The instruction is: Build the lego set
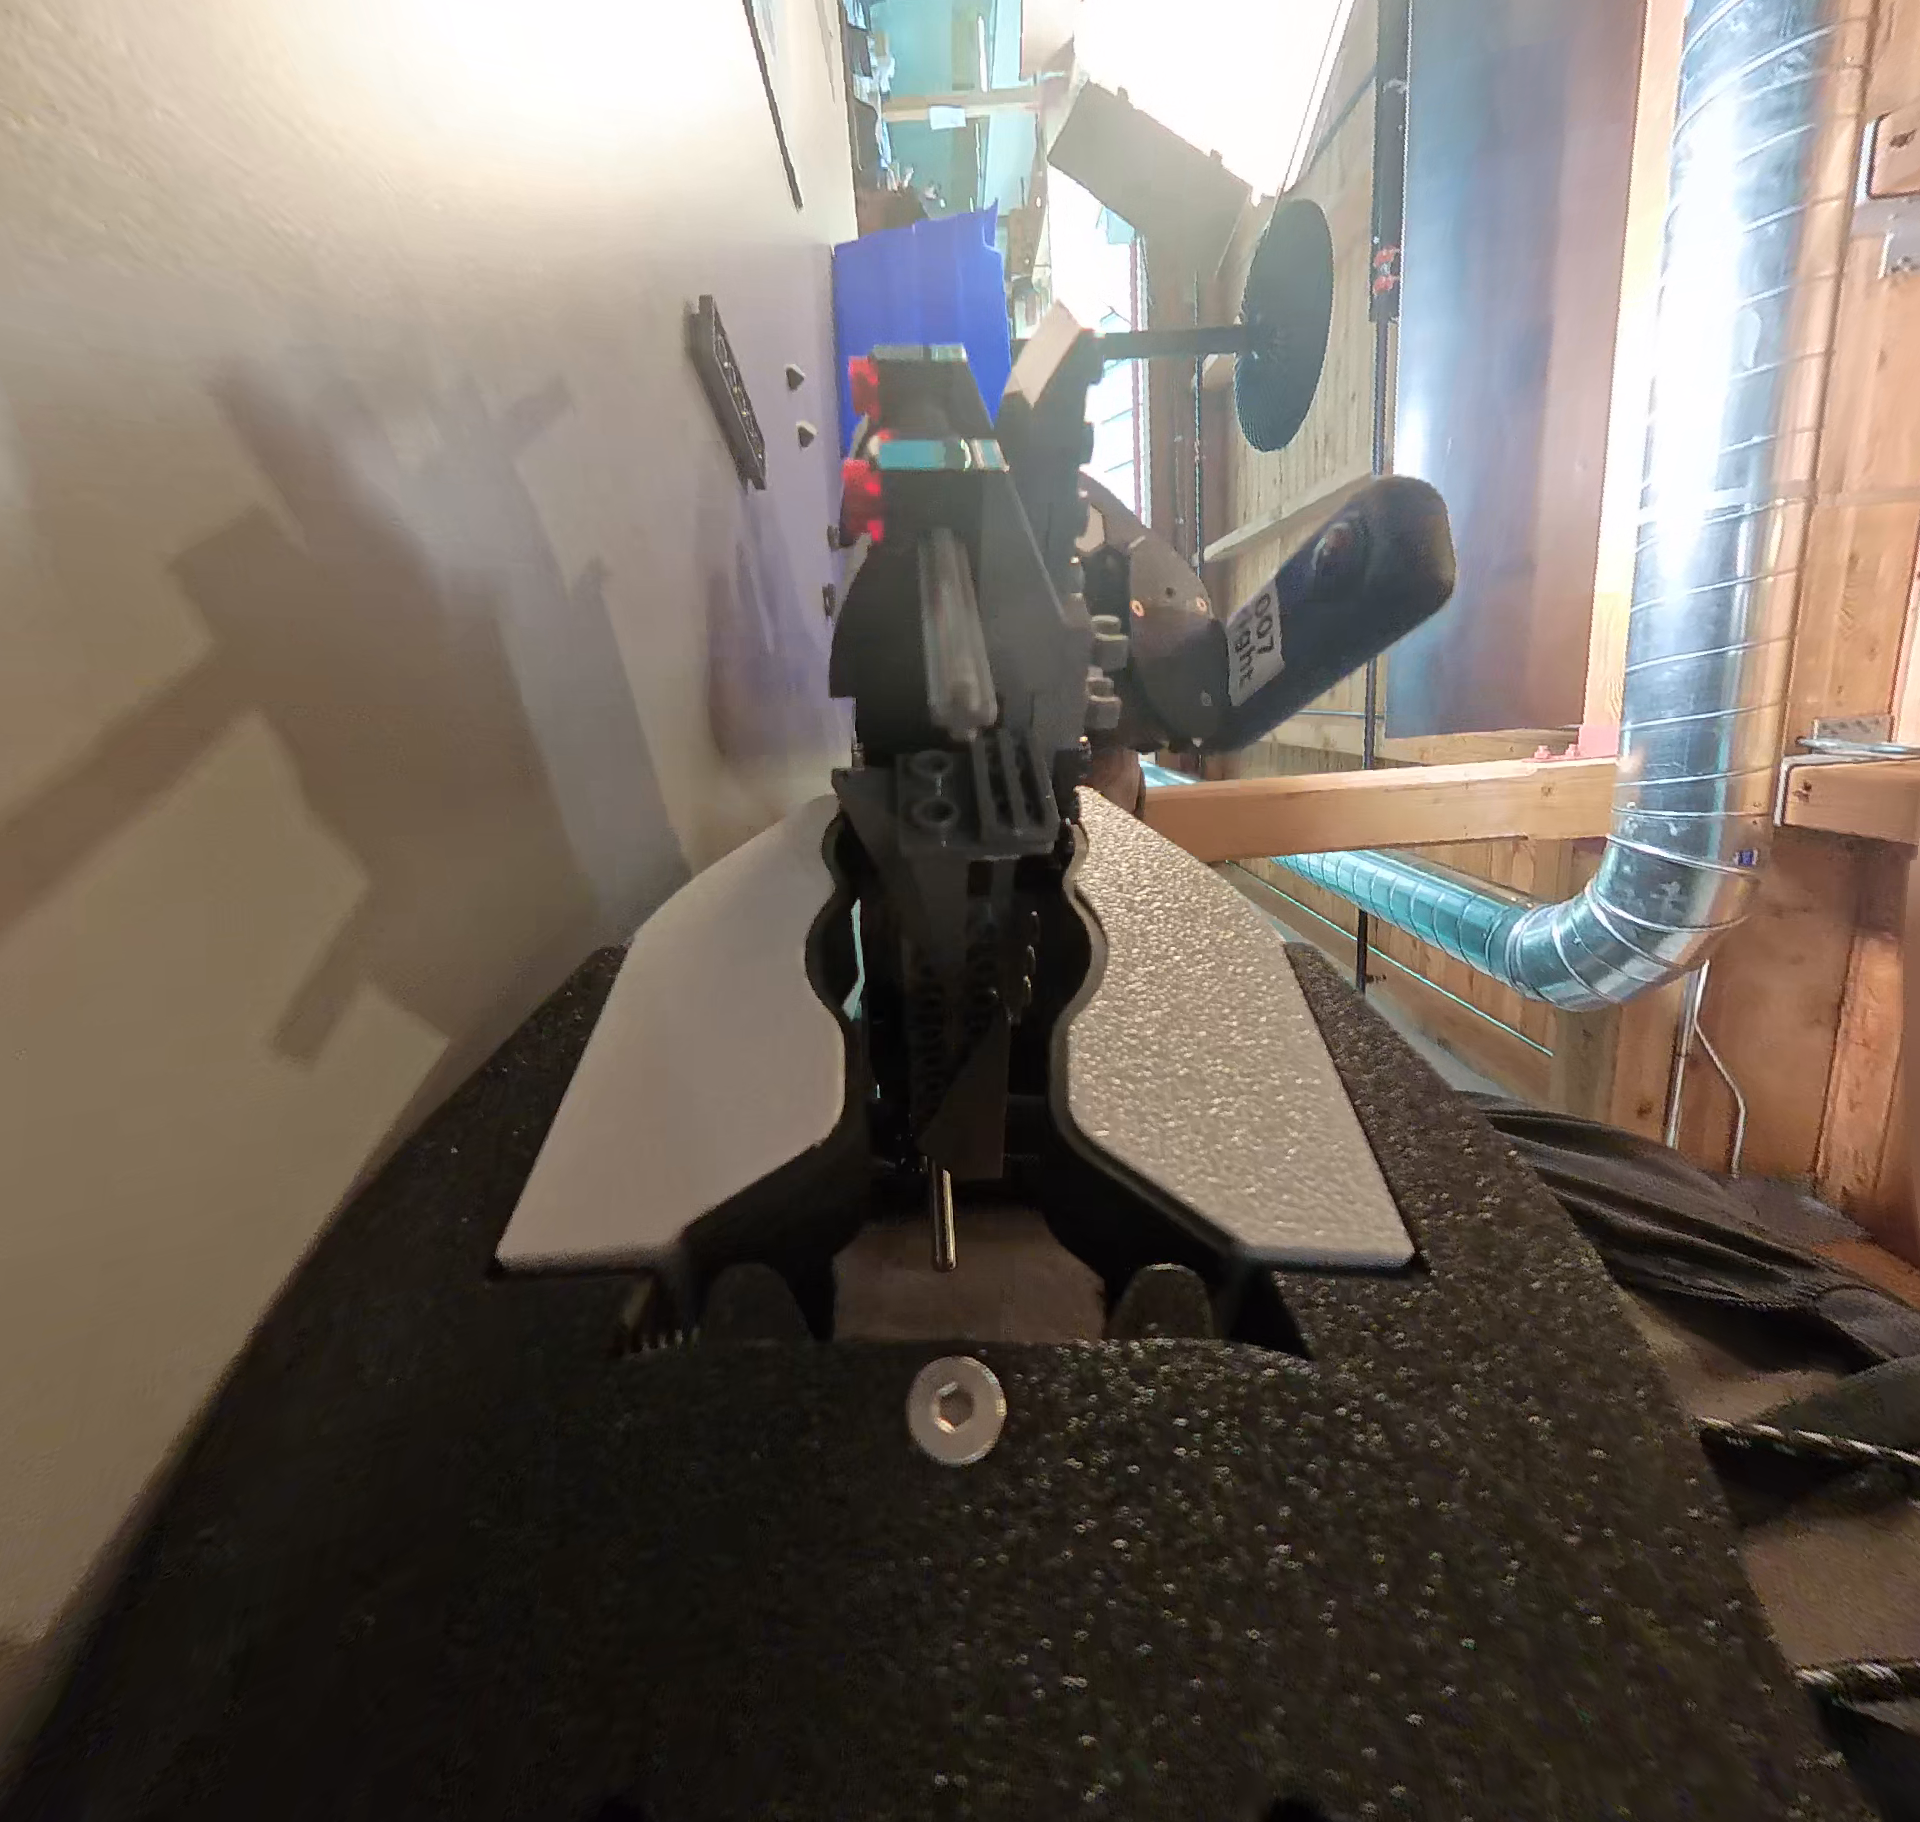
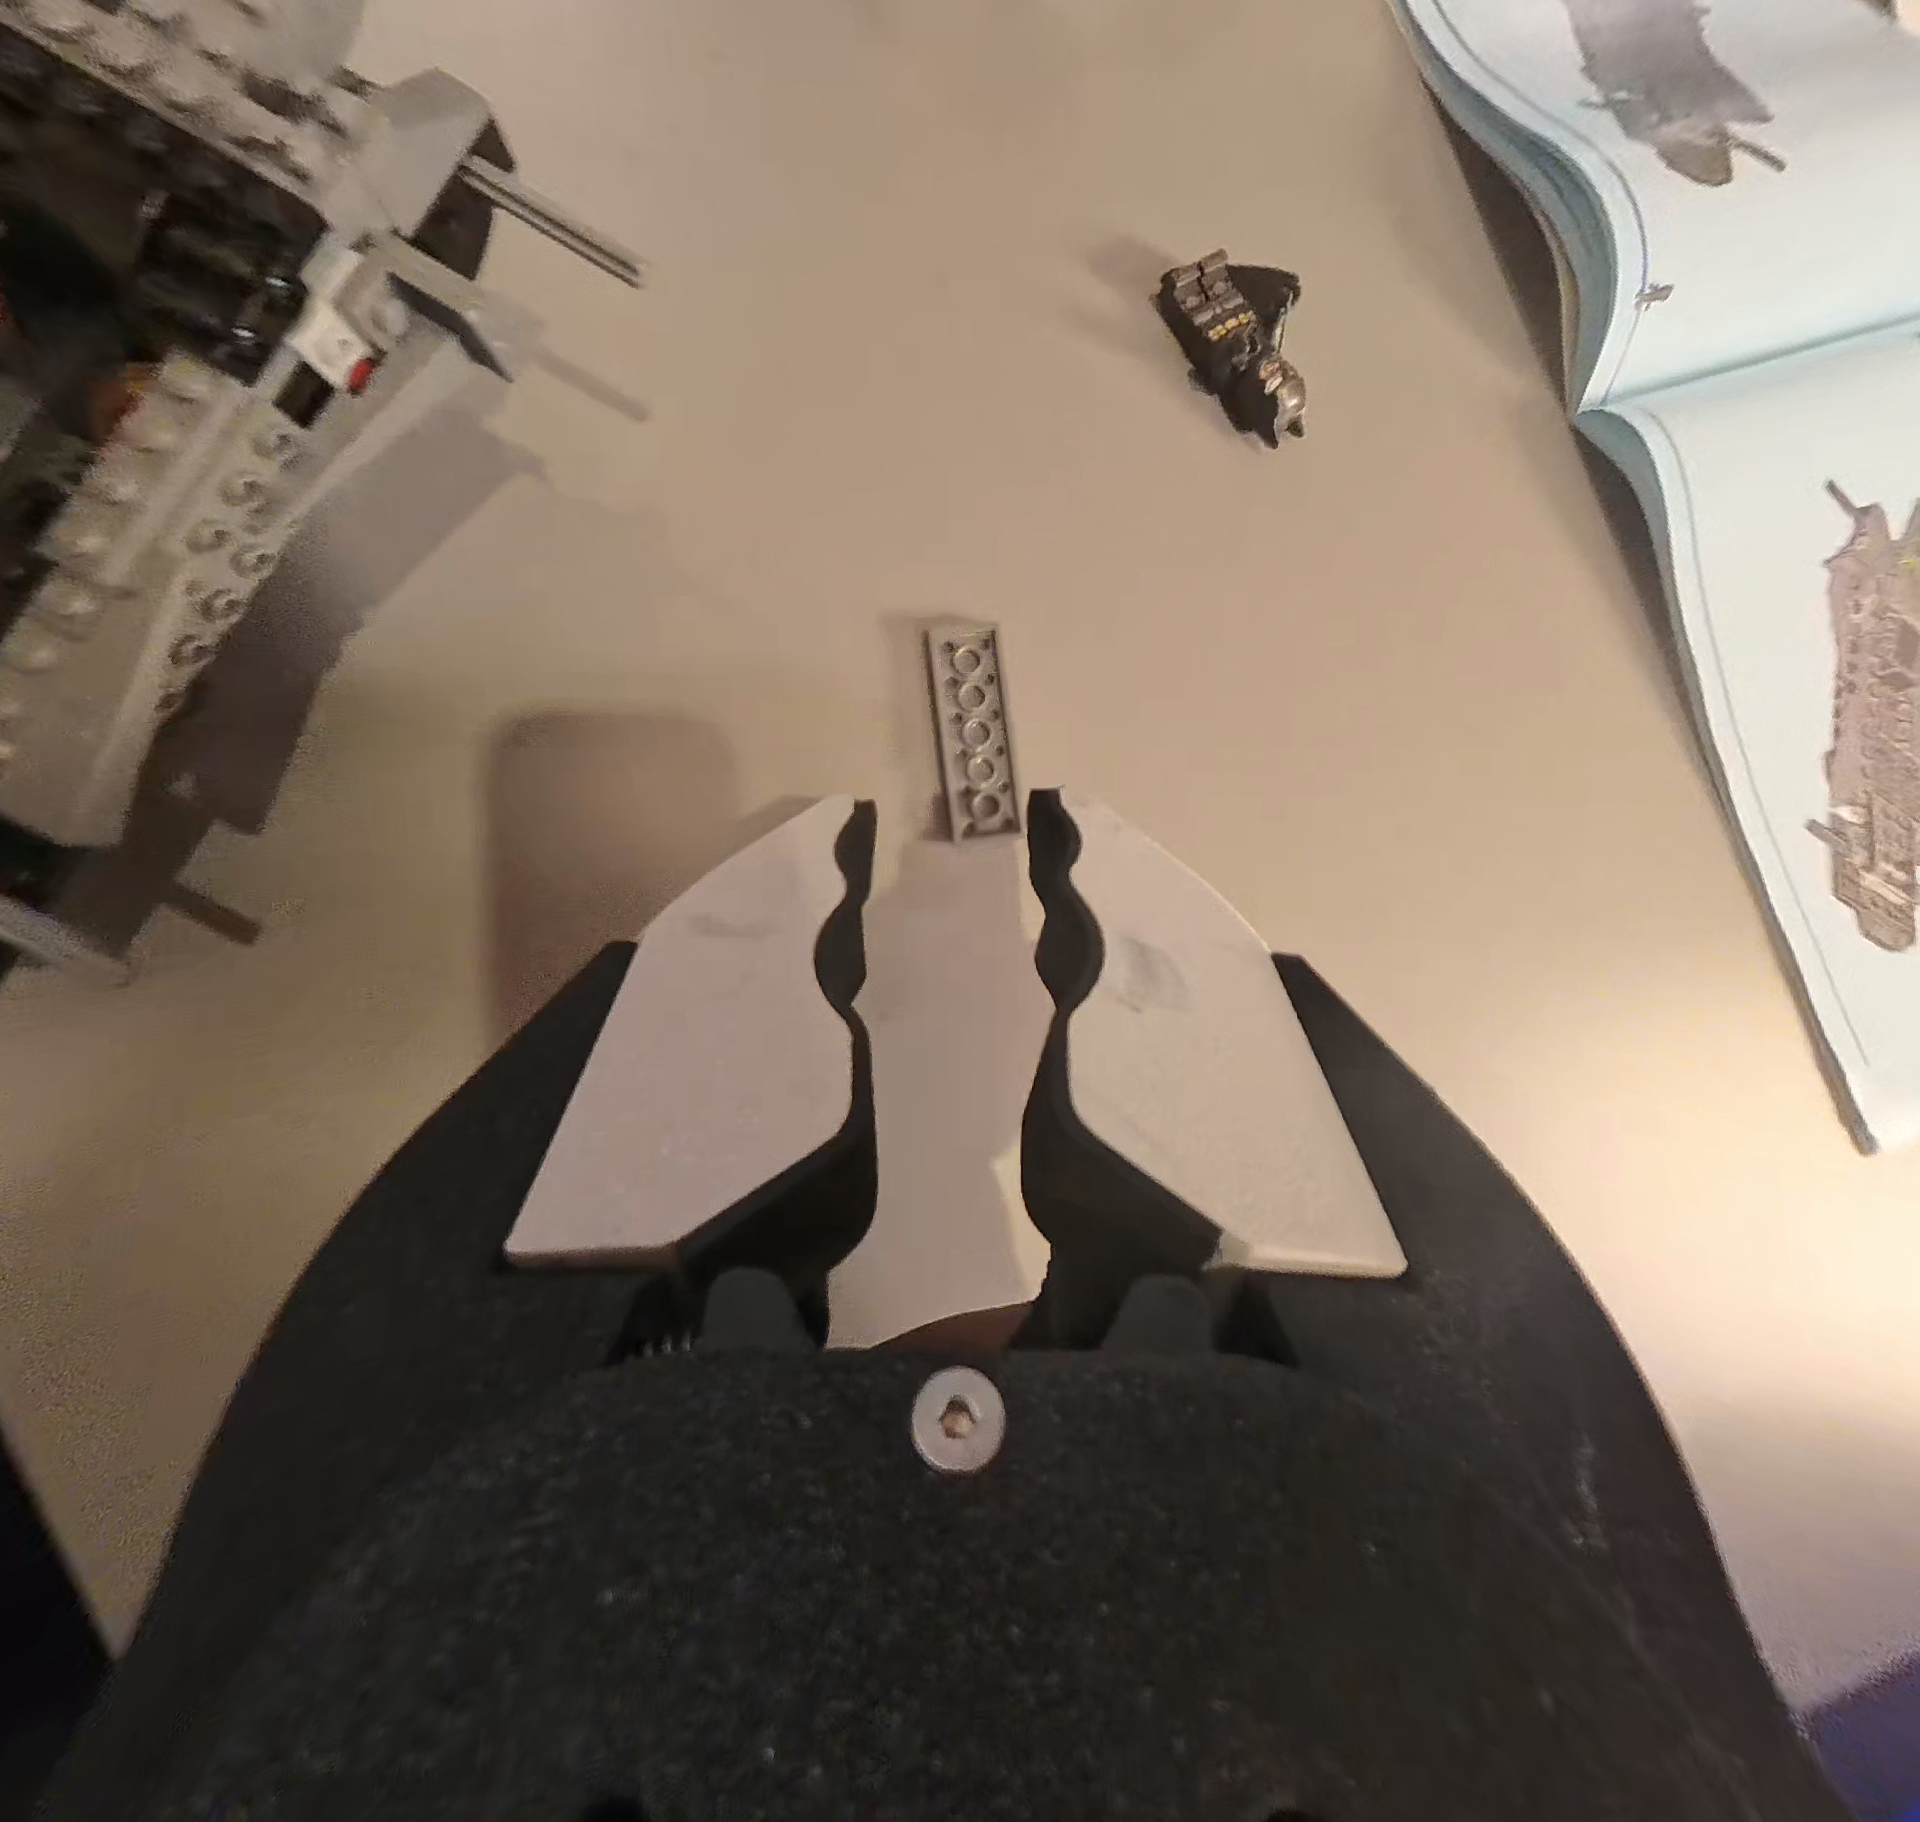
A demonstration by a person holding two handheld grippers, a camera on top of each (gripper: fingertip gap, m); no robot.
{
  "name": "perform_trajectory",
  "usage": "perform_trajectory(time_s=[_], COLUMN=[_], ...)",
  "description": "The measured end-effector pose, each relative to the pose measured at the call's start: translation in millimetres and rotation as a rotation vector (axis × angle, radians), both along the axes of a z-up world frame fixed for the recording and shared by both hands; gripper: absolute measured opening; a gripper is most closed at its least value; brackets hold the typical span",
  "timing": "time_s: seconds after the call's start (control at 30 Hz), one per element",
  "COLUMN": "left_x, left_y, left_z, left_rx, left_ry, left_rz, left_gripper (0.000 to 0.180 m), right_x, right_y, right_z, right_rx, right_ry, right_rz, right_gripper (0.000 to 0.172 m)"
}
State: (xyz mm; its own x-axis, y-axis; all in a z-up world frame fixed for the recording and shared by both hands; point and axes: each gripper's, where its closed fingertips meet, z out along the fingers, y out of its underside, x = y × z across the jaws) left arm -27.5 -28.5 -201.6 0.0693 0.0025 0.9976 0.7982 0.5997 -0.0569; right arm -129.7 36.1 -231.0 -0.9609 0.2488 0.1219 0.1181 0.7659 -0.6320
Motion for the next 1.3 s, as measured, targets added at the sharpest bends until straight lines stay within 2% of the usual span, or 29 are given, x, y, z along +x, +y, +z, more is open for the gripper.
perform_trajectory(time_s=[0.17, 0.27, 0.33, 0.43, 0.7, 0.77, 0.83, 0.93, 1.1, 1.3], left_x=[-8.3, -16.1, -22.7, -33.8, -62.7, -66.4, -68.1, -67.9, -65.8, -66.5], left_y=[2.5, 7.7, 11.9, 20.3, 51.8, 55.6, 57.8, 59.5, 55.7, 55.4], left_z=[-0.6, -1.9, -2.8, -4.5, -1.0, 0.1, -0.2, -0.3, 0.4, 0.3], left_rx=[0.004, -0.004, -0.008, -0.016, -0.014, -0.018, -0.019, -0.013, -0.016, -0.011], left_ry=[-0.015, -0.027, -0.036, -0.055, -0.059, -0.054, -0.055, -0.054, -0.045, -0.046], left_rz=[0.043, 0.057, 0.069, 0.080, 0.068, 0.073, 0.078, 0.080, 0.076, 0.016], left_gripper=[0.035, 0.035, 0.035, 0.035, 0.035, 0.035, 0.035, 0.035, 0.035, 0.035], right_x=[-7.1, -9.6, -10.7, -10.6, -24.7, -27.0, -30.2, -43.9, -54.5, -45.4], right_y=[-7.4, -8.4, -6.2, -1.1, 24.1, 26.0, 31.8, 56.0, 108.3, 113.3], right_z=[-25.4, -26.5, -25.4, -10.7, 51.4, 59.8, 56.5, 43.3, 16.2, -17.7], right_rx=[0.043, 0.029, 0.025, -0.023, -0.141, -0.156, -0.138, -0.085, 0.001, 0.101], right_ry=[-0.136, -0.170, -0.165, -0.157, -0.043, -0.008, -0.014, -0.020, -0.136, -0.171], right_rz=[0.035, 0.040, 0.058, 0.096, 0.124, 0.138, 0.133, 0.045, -0.242, -0.497], right_gripper=[0.033, 0.019, 0.016, 0.016, 0.017, 0.017, 0.018, 0.022, 0.033, 0.048])
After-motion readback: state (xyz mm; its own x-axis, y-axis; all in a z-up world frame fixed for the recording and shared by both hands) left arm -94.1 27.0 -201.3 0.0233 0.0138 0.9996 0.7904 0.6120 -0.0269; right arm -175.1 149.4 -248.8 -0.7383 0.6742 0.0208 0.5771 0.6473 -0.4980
